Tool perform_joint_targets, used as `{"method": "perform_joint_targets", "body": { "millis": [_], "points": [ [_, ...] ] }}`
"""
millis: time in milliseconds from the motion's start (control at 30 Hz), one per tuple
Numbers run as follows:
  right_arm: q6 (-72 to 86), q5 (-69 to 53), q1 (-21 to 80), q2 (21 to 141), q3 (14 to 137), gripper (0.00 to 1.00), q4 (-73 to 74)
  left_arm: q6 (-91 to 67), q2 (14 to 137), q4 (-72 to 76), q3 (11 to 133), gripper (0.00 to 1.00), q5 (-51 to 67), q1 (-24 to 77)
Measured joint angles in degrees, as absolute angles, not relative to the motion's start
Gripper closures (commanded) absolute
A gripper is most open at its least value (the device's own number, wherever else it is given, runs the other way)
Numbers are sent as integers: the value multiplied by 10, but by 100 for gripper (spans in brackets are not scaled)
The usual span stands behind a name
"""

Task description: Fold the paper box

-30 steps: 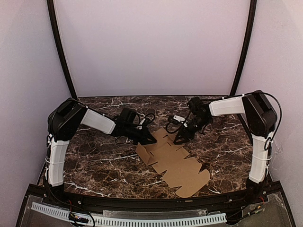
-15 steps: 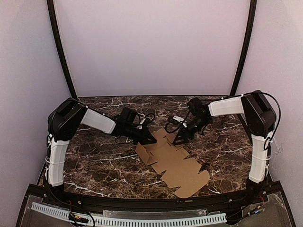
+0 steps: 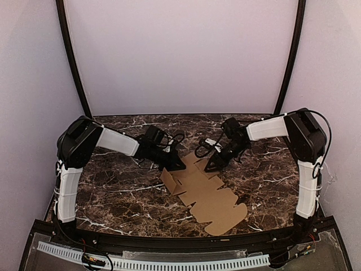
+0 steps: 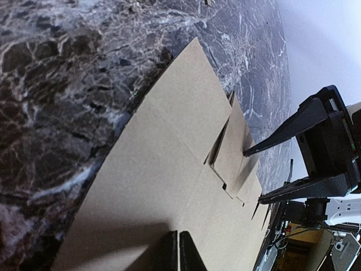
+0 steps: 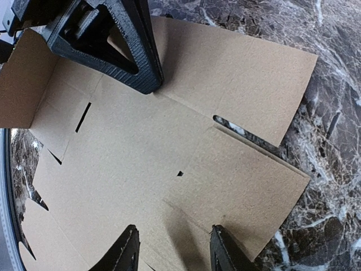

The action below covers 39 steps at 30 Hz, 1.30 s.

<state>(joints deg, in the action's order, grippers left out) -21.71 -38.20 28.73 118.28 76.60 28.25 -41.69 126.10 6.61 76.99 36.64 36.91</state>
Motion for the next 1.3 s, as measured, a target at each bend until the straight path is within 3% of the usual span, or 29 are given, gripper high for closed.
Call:
{"method": "perform_joint_targets", "body": {
  "millis": [133, 267, 433, 500, 533, 600, 633, 700, 767, 900, 1300],
  "points": [
    [-211, -364, 291, 1182, 765, 58, 265, -415, 1261, 43, 786, 94, 349, 370],
    [-208, -349, 293, 1182, 764, 58, 249, -369, 1234, -33, 802, 84, 289, 376],
    [-209, -344, 294, 1182, 761, 58, 234, -289, 993, -219, 783, 74, 75, 422],
    [-209, -343, 294, 1182, 761, 58, 231, -289, 815, -270, 790, 26, -77, 502],
    [-209, -342, 294, 1182, 760, 58, 230, -310, 728, -288, 794, 8, -147, 567],
    [-209, -340, 294, 1182, 759, 58, 227, -365, 560, -300, 780, 2, -232, 709],
    [-209, -339, 294, 1182, 759, 58, 226, -396, 442, -284, 741, 2, -245, 782],
    [-209, -339, 294, 1181, 759, 57, 224, -455, 256, -254, 659, 1, -318, 814],
    [-210, -338, 294, 1181, 758, 57, 222, -494, 214, -218, 554, 1, -374, 818],
    [-211, -338, 293, 1182, 759, 57, 221, -495, 199, -324, 366, 1, -391, 819],
    [-206, -335, 293, 1191, 781, 56, 239, -442, 196, -351, 462, 1, -453, 819]
  ]
}}
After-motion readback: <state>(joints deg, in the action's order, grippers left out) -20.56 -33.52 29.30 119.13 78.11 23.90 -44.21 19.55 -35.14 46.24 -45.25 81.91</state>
